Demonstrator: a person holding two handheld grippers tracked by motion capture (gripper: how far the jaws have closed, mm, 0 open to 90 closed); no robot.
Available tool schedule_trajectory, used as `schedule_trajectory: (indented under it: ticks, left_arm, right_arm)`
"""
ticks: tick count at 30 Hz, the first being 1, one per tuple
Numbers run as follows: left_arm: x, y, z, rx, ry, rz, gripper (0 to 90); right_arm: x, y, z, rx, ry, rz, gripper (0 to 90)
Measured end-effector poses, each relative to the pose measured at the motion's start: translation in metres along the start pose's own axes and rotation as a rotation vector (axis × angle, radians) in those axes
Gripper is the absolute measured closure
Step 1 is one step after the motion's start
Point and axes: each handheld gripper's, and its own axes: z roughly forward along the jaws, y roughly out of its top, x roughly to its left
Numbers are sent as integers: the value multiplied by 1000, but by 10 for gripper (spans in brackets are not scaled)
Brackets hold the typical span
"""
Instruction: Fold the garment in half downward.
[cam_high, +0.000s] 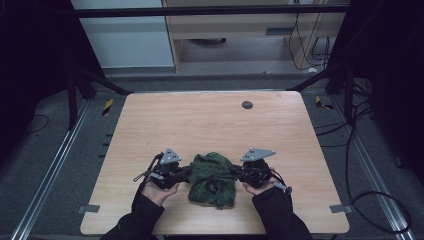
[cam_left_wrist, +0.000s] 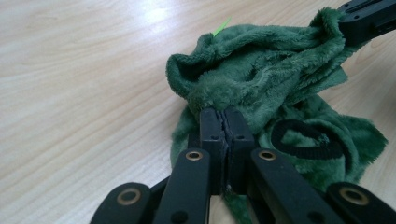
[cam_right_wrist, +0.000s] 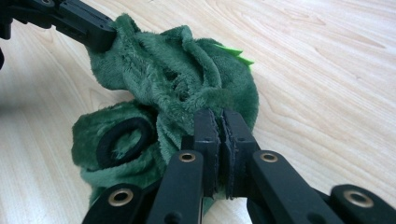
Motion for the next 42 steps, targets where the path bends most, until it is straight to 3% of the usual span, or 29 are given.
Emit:
schedule_trajectory:
  ticks: [20,42]
  left_arm:
    - [-17,-20,-5,50,-47,12,882]
    - [-23,-36,3,126,-64,19,880]
  right_arm:
    - [13,-19,-9,22,42,13,855]
    - [20,-42,-3,70,79,47,841]
